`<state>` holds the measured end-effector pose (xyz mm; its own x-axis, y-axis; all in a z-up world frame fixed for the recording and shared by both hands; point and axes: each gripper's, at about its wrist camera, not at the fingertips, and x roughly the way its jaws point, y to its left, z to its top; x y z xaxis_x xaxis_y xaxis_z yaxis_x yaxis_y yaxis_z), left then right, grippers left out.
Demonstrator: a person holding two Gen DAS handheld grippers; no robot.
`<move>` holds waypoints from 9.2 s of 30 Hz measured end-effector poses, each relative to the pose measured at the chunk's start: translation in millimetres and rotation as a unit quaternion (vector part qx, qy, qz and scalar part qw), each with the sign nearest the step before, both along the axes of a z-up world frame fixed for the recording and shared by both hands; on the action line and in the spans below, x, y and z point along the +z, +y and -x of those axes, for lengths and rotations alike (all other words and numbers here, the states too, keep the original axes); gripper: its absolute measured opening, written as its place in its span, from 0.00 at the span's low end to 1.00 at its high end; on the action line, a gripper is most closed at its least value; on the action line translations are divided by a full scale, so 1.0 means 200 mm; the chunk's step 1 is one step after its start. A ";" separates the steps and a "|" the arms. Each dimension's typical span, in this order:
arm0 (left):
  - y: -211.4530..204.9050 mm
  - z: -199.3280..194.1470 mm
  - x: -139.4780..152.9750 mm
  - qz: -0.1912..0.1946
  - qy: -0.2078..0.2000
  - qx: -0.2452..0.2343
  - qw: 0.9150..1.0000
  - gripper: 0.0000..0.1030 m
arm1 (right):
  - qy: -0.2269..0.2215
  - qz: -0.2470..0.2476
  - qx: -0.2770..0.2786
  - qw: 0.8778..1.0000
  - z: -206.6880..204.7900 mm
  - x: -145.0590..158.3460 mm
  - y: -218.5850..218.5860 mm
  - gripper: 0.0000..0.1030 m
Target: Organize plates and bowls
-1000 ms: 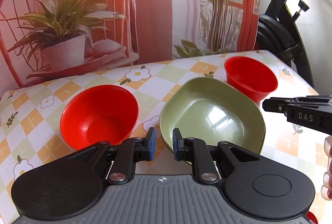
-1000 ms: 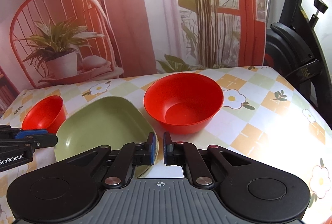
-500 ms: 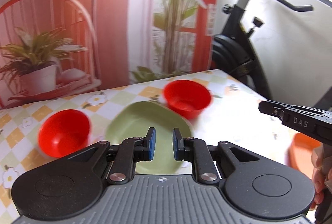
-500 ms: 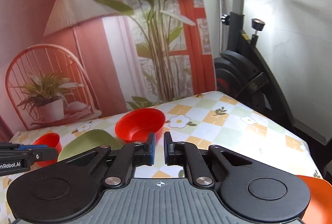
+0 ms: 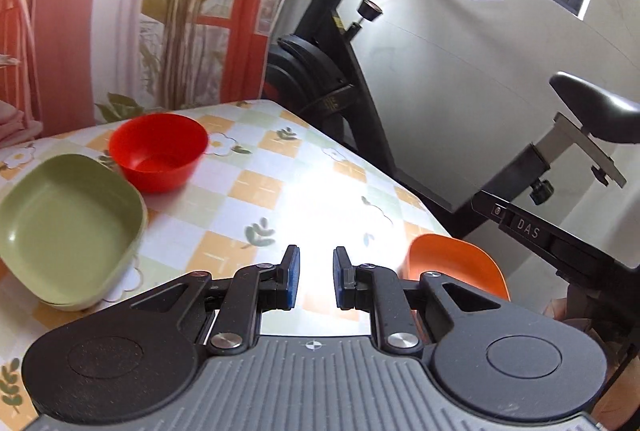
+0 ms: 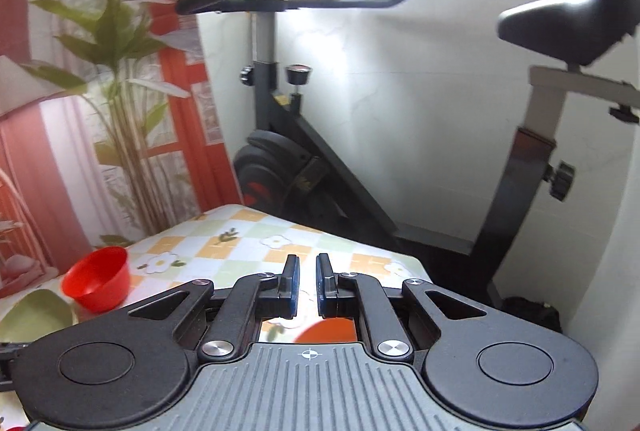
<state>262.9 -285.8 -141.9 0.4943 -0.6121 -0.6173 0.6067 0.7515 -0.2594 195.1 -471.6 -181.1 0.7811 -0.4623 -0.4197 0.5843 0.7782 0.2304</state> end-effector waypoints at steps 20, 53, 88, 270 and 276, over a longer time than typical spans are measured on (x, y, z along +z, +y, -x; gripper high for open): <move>-0.36 0.09 -0.21 -0.024 0.023 -0.085 0.996 0.36 | 0.051 -0.091 -0.115 0.988 0.21 -0.39 -0.26 0.15; -0.20 0.06 -0.05 -0.033 0.004 -0.046 0.998 0.15 | 0.025 -0.105 -0.026 0.994 0.10 -0.19 -0.11 0.03; 0.97 -0.39 0.35 0.057 -0.018 0.210 0.976 0.18 | 0.042 0.050 0.367 0.928 -1.19 0.53 0.95 0.04; 0.57 -0.53 0.16 -0.030 -0.031 0.097 0.994 0.17 | 0.025 -0.083 0.275 0.958 -0.82 0.20 0.60 0.09; 0.68 -0.39 0.21 -0.025 -0.041 0.104 0.993 0.17 | 0.023 -0.081 0.284 0.955 -0.72 0.24 0.70 0.09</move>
